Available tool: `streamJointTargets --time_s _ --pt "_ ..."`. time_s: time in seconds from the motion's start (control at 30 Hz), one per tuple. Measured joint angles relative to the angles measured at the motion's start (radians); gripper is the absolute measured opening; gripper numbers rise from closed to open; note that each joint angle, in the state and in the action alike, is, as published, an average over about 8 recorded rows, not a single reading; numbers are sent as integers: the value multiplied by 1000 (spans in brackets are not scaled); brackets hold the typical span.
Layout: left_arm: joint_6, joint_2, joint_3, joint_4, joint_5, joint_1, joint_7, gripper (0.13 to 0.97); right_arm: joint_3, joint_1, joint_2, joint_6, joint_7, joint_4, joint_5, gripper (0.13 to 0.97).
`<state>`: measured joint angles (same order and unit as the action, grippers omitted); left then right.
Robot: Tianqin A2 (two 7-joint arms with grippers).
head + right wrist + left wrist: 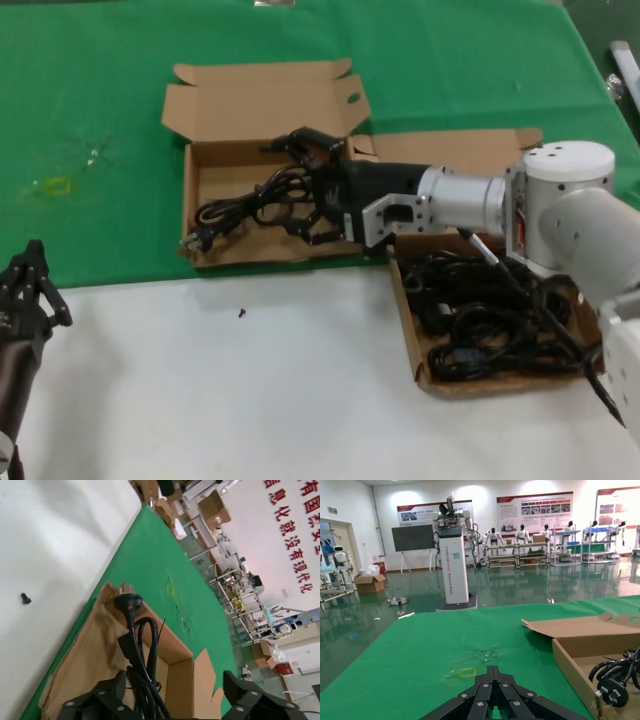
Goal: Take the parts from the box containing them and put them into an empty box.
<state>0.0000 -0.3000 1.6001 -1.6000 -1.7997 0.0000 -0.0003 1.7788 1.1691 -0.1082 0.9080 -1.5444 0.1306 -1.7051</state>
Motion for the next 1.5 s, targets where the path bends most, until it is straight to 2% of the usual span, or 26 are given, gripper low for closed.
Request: streamJointTargets --time_s 0.37,0.53,0.67,0.9,1.2,1.5 --pt "0 0 0 0 0 0 0 143 30 -134 -70 10 221 306 17 791" --pt "0 0 0 0 0 0 0 143 44 -194 -112 -1 321 460 23 852" --pt "0 0 0 0 0 0 0 143 49 -220 -131 -7 362 524 25 913" --pt "0 0 0 0 0 0 0 143 50 -225 -134 -8 369 536 25 932" --pt "0 0 0 0 0 0 0 186 40 -267 -137 -48 421 577 20 965" --pt "0 0 0 0 0 0 0 300 15 -370 -143 -146 549 679 6 966"
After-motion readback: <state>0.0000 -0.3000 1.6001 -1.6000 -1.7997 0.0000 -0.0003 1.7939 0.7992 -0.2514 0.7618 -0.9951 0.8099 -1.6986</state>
